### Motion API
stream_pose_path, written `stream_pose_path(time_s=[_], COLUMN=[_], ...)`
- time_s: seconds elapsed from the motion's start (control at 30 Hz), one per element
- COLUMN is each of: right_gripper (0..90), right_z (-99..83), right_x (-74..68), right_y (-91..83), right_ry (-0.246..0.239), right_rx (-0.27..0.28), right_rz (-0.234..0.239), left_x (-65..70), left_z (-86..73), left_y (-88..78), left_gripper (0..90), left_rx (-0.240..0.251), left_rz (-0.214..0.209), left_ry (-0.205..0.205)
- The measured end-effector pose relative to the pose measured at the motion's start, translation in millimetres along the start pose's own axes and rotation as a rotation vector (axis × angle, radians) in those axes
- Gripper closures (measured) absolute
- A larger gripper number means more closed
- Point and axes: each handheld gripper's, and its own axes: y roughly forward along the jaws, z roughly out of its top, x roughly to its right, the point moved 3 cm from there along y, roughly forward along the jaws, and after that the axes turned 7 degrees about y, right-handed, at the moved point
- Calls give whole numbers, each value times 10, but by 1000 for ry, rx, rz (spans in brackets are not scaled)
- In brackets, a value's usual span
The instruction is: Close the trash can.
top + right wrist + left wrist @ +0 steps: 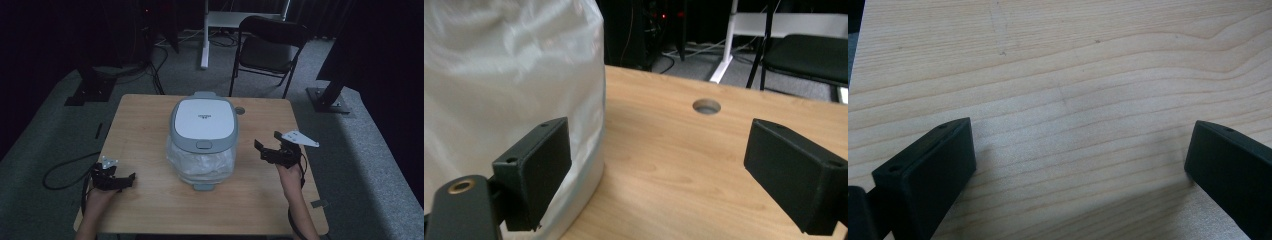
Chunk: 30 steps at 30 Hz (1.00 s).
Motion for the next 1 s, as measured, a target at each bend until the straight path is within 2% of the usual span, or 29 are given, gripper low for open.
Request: stream_pose_path(time_s=[0.43, 0.67, 0.7, 0.83, 0.87, 1.0], right_gripper=[110, 110, 109, 110, 109, 109], right_z=[-338, -496, -544, -592, -670, -773], right_x=[318, 525, 584, 638, 711, 796], right_y=[-22, -67, -76, -88, -103, -117], right_ry=[24, 61, 69, 84, 111, 141], right_rx=[-46, -67, -80, -83, -82, -92], right_rz=[-93, -156, -177, -189, -225, -261], left_x=[-1, -1, -1, -1, -1, -1], left_z=[0, 0, 0, 0, 0, -1], left_y=[-1, -1, -2, -1, -1, -1], left_gripper=[7, 7, 7, 7, 7, 7], left_rx=[-2, -2, -2, -2, -2, -2], left_rz=[0, 0, 0, 0, 0, 0], left_ry=[1, 2, 2, 2, 2, 2])
